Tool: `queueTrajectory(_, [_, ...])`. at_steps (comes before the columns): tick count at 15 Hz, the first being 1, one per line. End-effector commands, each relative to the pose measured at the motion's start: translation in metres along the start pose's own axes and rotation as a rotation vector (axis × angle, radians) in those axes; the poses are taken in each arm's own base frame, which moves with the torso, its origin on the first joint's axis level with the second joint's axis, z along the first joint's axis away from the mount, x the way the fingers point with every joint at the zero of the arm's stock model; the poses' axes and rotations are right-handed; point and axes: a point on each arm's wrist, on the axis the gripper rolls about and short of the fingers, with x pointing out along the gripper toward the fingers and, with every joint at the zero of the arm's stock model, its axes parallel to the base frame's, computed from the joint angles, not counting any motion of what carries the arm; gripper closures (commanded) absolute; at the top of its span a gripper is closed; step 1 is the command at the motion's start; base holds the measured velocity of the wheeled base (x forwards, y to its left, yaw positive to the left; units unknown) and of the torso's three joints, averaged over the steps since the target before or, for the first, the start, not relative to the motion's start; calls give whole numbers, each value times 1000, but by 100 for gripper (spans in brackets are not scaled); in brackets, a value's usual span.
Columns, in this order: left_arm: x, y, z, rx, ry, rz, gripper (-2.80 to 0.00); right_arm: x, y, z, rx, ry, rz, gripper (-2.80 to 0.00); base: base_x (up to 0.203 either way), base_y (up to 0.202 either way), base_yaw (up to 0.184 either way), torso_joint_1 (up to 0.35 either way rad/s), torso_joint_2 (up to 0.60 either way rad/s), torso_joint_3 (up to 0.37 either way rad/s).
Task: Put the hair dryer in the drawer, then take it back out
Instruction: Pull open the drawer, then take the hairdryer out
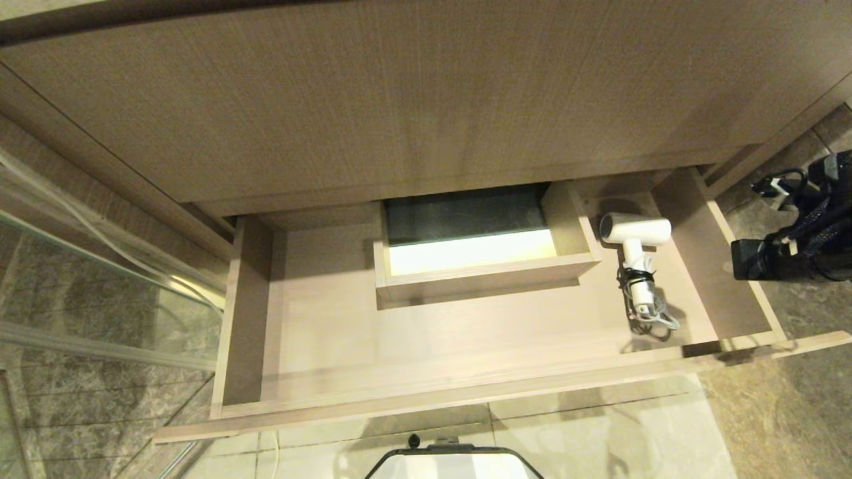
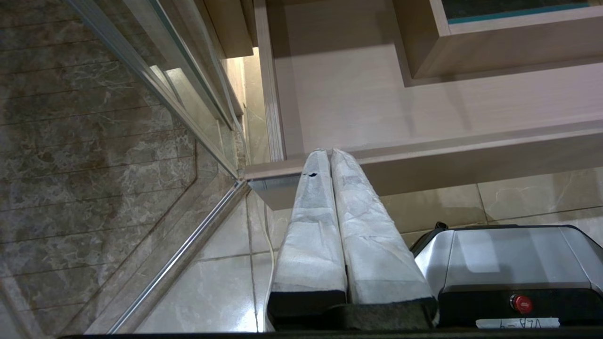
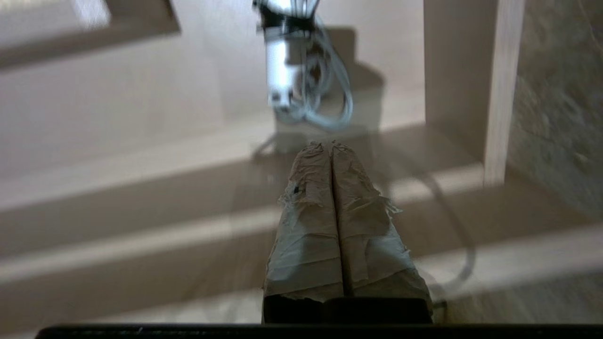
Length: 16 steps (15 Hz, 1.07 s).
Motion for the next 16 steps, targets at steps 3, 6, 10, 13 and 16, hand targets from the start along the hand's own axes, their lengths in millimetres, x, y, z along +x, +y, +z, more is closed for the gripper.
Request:
queueTrajectory(3, [0,0,0,0,2,0,0,73,-4,-2,42,71,-23,0,0,0,0,0,0,0])
queueTrajectory(6, [0,0,0,0,0,0,0,104,-6,1,100,74,-31,-280,0,0,0,0,0,0])
queueTrajectory(10, [0,0,0,0,1,0,0,135,1,9,200,11,-15,-280,0,0,0,0,0,0])
queueTrajectory(13, [0,0,0,0,1,0,0,156,4,9,216,-9,-6,-280,0,0,0,0,0,0])
queueTrajectory(16, [0,0,0,0,0,0,0,173,4,9,222,-29,0,-280,0,0,0,0,0,0])
